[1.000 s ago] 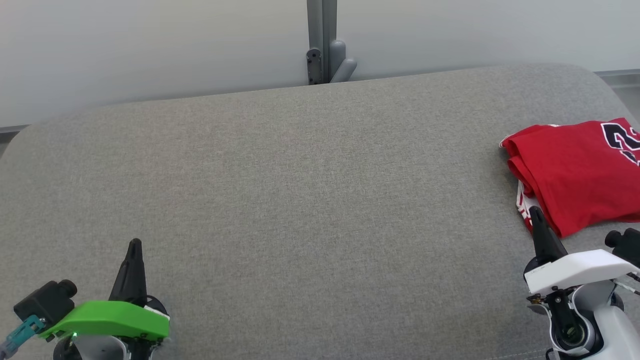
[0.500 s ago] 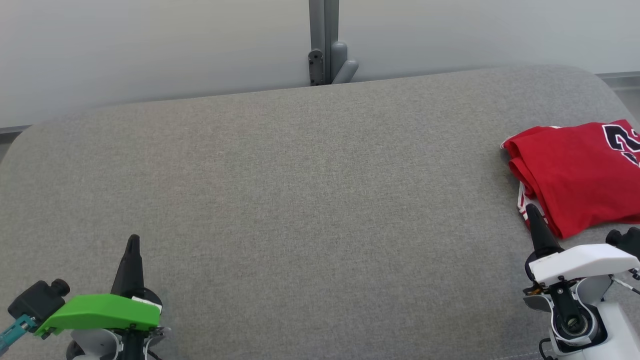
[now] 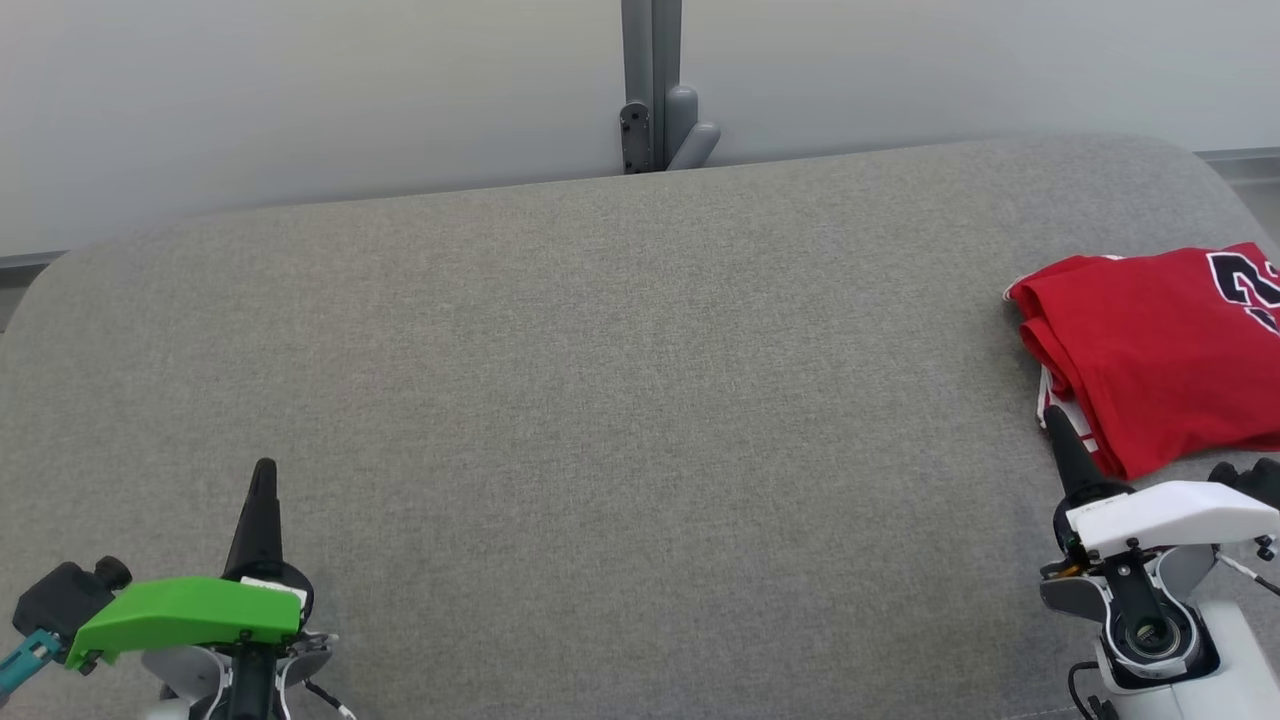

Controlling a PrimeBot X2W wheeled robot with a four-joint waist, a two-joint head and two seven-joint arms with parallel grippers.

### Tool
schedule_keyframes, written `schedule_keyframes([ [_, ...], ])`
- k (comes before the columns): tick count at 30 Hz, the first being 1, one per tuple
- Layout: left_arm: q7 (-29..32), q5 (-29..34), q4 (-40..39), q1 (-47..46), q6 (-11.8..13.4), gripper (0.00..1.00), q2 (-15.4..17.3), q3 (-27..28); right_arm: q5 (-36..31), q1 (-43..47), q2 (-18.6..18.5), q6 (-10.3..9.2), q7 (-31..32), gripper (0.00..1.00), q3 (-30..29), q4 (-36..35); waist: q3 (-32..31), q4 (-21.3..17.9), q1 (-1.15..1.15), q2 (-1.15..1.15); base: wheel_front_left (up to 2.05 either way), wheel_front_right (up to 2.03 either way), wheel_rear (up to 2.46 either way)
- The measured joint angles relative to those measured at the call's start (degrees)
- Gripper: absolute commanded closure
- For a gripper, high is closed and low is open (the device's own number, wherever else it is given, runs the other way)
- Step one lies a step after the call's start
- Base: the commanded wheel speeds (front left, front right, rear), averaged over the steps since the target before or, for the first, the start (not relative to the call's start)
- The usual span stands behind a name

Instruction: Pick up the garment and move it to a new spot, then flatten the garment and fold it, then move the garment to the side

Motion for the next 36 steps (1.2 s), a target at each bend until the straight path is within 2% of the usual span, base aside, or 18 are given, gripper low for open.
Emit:
schedule_keyframes([
  [36, 2.1, -16.3, 4.7, -3.5, -2.8, 1.00, -2.9, 3.6, 16.4, -3.5, 2.0, 0.00, 4.9, 1.00, -2.4, 3.8, -0.6, 0.6, 0.00, 0.00, 0.00, 0.00, 0.00],
])
